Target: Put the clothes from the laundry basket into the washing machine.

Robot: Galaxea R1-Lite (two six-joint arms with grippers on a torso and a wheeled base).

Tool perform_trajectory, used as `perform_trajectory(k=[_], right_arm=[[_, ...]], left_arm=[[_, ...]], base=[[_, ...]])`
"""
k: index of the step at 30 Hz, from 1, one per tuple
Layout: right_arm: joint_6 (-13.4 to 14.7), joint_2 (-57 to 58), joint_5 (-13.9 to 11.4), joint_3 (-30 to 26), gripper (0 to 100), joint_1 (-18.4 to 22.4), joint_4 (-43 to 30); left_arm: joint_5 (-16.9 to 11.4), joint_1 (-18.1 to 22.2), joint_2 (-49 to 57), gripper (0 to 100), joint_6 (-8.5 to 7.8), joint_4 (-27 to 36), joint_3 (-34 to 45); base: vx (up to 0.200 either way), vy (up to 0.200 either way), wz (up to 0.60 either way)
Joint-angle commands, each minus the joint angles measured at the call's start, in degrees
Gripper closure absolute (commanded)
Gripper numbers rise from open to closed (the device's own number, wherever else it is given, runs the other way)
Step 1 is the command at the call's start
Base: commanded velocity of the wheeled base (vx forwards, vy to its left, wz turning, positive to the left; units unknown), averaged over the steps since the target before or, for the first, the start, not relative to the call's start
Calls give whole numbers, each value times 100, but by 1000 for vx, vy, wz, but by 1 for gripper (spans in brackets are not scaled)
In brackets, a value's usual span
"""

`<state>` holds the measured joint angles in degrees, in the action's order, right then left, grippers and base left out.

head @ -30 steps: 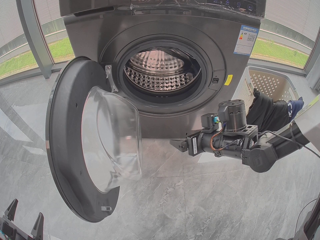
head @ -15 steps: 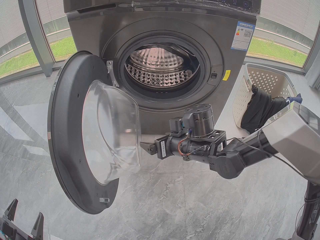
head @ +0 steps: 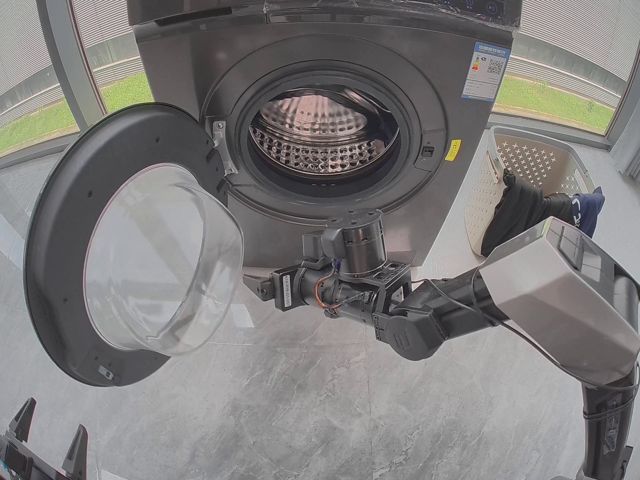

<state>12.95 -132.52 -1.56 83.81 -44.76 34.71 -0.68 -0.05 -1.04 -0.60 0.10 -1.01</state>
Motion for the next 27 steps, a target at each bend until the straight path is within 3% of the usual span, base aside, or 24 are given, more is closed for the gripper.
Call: perform_trajectory(k=[1,6,16,18,22,27], right_arm=[[-3,-265,7,267,0,29,1],[-20,-793,305,918,0,-85,-61],[-3,-1592,411,2148,0,-252,-87],[24,-1847,429,2649,0,-287,-236],[6,-2076,622,3078,0,-349,-289],[24,-2190,683,3078,0,-366,-394]], left_arm=[[-2,-4,95,0,-2,-1,92],[-2,-4,95,0,7,-1,92],[-2,-4,95,0,7,8,92],[-2,-4,95,0,7,-1,92],[-2,-4,95,0,7,-1,92],[-2,-4,95,0,7,-1,92]], base=[[0,0,0],[0,0,0],[0,0,0],[0,0,0],[0,0,0],[0,0,0]])
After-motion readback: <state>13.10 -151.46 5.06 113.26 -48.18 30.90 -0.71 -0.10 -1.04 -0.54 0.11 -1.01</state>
